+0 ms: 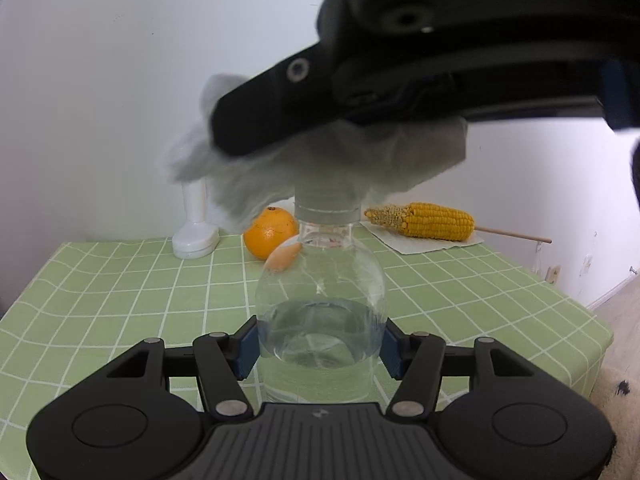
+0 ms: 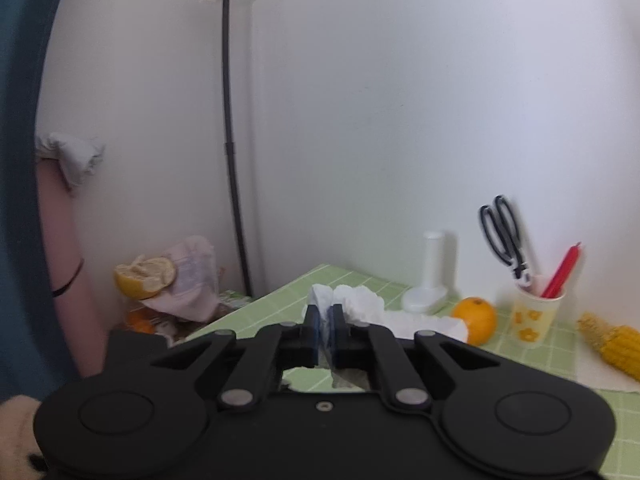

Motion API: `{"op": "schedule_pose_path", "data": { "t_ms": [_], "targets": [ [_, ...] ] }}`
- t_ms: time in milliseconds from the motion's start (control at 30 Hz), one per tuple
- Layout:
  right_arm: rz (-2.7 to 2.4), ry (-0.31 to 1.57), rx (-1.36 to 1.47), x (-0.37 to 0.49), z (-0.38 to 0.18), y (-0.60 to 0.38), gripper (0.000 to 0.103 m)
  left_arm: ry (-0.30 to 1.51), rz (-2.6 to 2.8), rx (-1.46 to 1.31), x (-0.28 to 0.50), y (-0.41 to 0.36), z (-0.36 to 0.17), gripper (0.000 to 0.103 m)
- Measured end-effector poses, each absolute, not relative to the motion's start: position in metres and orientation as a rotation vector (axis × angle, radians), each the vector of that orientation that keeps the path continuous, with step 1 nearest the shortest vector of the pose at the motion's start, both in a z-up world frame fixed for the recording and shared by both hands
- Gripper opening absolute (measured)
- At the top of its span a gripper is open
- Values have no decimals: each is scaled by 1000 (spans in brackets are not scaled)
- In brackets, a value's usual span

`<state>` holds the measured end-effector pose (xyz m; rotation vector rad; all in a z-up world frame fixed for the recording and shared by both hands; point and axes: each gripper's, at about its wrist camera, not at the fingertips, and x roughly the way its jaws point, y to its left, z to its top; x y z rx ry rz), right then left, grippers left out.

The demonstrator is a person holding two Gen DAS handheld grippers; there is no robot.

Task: Clean container
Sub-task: 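Hold the bottle with the left gripper while the right gripper wipes its shoulder with the towel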

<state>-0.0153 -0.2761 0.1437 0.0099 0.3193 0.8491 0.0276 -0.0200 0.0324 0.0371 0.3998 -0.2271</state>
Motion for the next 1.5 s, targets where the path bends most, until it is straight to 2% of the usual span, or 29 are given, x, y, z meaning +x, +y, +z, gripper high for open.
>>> {"op": "schedule_pose_path", "data": {
  "t_ms": [300, 633, 1067, 1500],
  "targets": [
    [896, 579, 334, 17, 112, -301, 3, 400, -230, 35, 29, -22, 35, 60],
    [910, 655, 350, 19, 117, -326, 3, 397, -231, 44, 34, -25, 37, 60],
    [866, 632, 370, 28, 121, -352, 3, 388, -226, 77, 41, -33, 42, 60],
    [833, 484, 455, 33, 134, -343, 2, 398, -224, 36, 29, -23, 43, 60]
  ]
}}
